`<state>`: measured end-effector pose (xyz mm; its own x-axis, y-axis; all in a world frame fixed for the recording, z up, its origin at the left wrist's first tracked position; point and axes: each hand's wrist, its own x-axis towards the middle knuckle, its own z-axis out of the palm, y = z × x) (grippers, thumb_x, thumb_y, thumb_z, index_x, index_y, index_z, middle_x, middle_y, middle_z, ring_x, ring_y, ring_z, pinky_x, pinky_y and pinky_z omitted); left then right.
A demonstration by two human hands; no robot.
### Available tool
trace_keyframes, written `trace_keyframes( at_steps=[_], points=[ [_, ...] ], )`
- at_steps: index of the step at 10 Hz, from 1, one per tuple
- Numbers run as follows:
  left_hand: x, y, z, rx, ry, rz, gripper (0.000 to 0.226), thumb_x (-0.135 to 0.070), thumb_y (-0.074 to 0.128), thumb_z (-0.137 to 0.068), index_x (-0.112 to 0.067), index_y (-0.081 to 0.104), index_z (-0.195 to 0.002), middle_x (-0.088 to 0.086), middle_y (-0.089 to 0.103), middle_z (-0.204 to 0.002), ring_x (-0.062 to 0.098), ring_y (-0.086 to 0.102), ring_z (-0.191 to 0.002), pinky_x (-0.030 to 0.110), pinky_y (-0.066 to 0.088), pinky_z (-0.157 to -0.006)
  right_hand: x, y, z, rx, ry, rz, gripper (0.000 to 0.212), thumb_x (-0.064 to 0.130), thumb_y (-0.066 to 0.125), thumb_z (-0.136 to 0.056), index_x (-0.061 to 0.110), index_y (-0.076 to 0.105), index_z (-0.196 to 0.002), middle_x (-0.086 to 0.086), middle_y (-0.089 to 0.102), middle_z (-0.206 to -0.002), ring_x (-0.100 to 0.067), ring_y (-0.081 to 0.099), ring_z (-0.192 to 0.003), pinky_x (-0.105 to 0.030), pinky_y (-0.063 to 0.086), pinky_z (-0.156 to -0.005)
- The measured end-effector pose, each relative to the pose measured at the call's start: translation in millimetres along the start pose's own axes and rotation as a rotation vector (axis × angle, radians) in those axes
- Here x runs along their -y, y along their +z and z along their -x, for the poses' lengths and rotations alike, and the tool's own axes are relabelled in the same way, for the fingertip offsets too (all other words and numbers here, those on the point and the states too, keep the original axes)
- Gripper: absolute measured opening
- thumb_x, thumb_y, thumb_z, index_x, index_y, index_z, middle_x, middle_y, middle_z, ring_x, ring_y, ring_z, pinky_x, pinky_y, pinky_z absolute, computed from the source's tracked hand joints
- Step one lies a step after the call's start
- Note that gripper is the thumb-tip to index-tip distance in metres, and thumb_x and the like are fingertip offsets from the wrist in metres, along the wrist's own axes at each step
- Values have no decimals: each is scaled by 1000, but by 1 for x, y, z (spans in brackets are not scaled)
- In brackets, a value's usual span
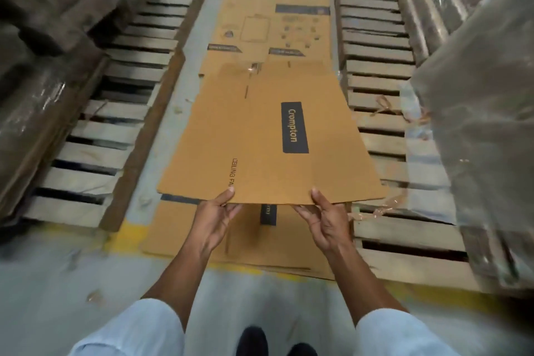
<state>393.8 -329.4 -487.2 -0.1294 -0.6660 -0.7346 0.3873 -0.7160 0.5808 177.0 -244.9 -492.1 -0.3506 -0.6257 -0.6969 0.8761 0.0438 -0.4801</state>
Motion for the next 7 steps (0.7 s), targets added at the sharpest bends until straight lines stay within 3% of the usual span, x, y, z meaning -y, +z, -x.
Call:
trace_keyframes(
  at_steps=[1, 2, 3, 4, 5, 6, 7],
  points=[
    [54, -52, -64, -53, -49, -5, 18, -1, 58, -98, 2, 64, -114, 11, 75, -106, 19, 77, -85, 31, 61, -72, -64, -49, -60, -39, 37, 16, 32, -6, 59, -95, 6, 61, -125, -16, 76, -110, -34, 74, -99, -51, 62, -67],
    [108, -102, -115, -82, -112, 21, 38, -1, 58, -97, -1, 55, -135, 14, 71, -122, 21, 75, -97, 37, 55, -84, -124, -101, -104, -87, 73, 14, 23, -8, 57, -96, 5, 64, -114, -14, 77, -102, -34, 73, -96, -54, 62, -68],
    [150, -138, -147, -103, -167, 64, 48, 0, 60, -96, -8, 51, -142, 14, 70, -126, 27, 71, -108, 44, 52, -98, -168, -146, -134, -195, 129, -4, 38, -7, 61, -94, 0, 58, -131, -21, 73, -112, -37, 71, -101, -54, 62, -64],
    [182, -162, -167, -203, -245, 50, 42, 1, 64, -94, -3, 55, -134, 18, 68, -126, 30, 68, -109, 46, 49, -102, -201, -178, -154, -342, 194, 58, 45, -5, 62, -94, 2, 53, -137, -18, 69, -116, -34, 67, -96, -43, 62, -54],
    [203, -176, -176, -294, -315, 66, 20, 1, 59, -97, 0, 60, -117, 21, 62, -135, 34, 60, -123, 45, 45, -108, -220, -199, -159, -430, 315, 142, 40, -1, 60, -97, -3, 52, -136, -20, 63, -128, -39, 62, -110, -40, 61, -48],
    [207, -181, -184, -402, -332, 38, 34, -6, 56, -101, -4, 52, -134, 24, 46, -149, 38, 46, -138, 46, 38, -116, -223, -206, -158, -433, 455, 208, 11, 1, 50, -104, -6, 57, -110, -23, 62, -110, -43, 54, -128, -47, 60, -76],
    [192, -167, -166, -458, -358, -48, 36, -12, 54, -102, -7, 52, -137, 24, 40, -152, 39, 46, -137, 46, 40, -112, -206, -195, -135, -413, 526, 305, 13, 2, 46, -105, -5, 56, -109, -22, 61, -101, -41, 60, -114, -47, 50, -95]
  ],
)
